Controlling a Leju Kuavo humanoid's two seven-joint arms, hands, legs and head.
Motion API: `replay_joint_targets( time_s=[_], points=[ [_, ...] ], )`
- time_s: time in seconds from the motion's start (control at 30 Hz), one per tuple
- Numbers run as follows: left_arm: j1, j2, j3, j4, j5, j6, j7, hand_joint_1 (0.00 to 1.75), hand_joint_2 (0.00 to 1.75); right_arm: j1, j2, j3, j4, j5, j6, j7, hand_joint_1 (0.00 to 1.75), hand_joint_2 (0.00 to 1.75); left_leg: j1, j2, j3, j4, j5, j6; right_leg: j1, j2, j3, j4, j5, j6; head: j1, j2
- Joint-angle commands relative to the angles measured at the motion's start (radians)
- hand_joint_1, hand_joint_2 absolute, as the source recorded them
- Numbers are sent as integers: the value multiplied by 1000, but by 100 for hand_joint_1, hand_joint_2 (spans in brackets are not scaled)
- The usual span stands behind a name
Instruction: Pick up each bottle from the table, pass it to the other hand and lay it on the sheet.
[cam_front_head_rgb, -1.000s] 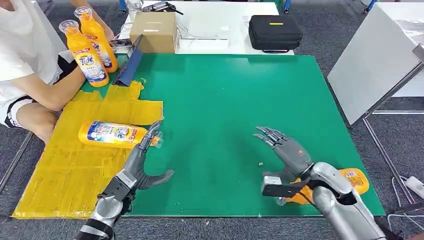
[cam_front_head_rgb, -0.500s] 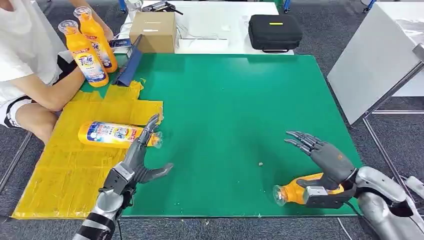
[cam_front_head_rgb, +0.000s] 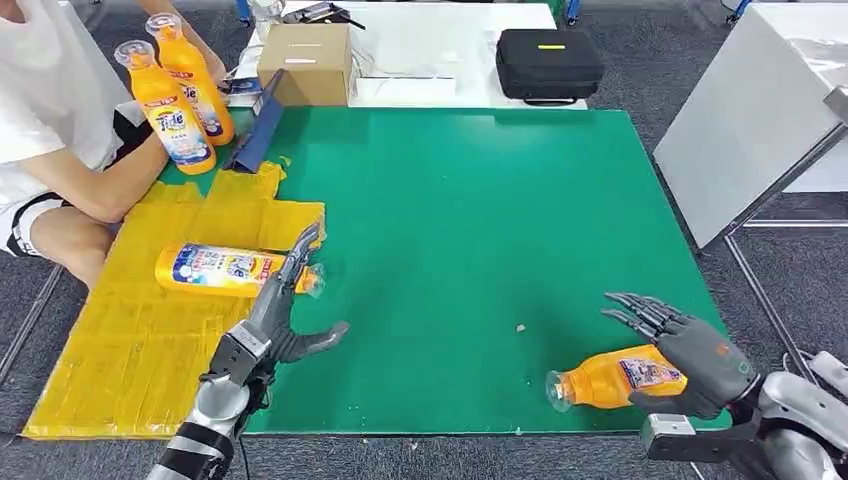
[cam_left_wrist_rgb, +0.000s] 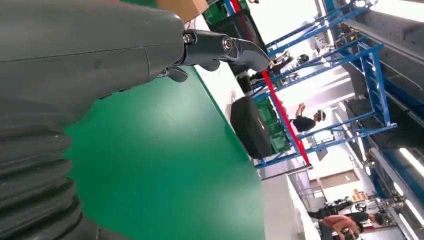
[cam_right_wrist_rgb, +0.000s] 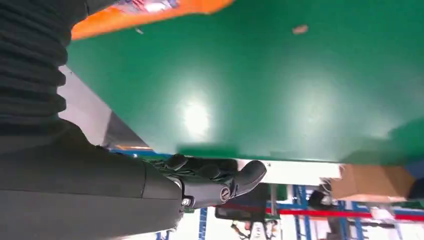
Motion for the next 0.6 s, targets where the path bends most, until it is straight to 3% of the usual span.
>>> replay_joint_targets(
  time_s=[0.03,0.33,0.6],
  points=[
    [-17,-12,30,33,-6,-2,3,0,175,75,12,-63,-43,17,6,14,0,175,2,-1,5,0,-3,-3,1,1,5,-1,-2,-2,0,0],
    [-14,-11,32,22,4,-5,3,0,175,167,-19,-109,-10,62,7,73,0,175,2,-3,7,1,-3,-3,1,0,8,-1,-3,-2,0,0],
    [-5,-6,24,15,14,-8,3,0,175,67,39,-63,170,143,-39,118,0,175,3,0,9,0,-4,-3,2,3,10,-3,-2,-2,0,0]
  ],
)
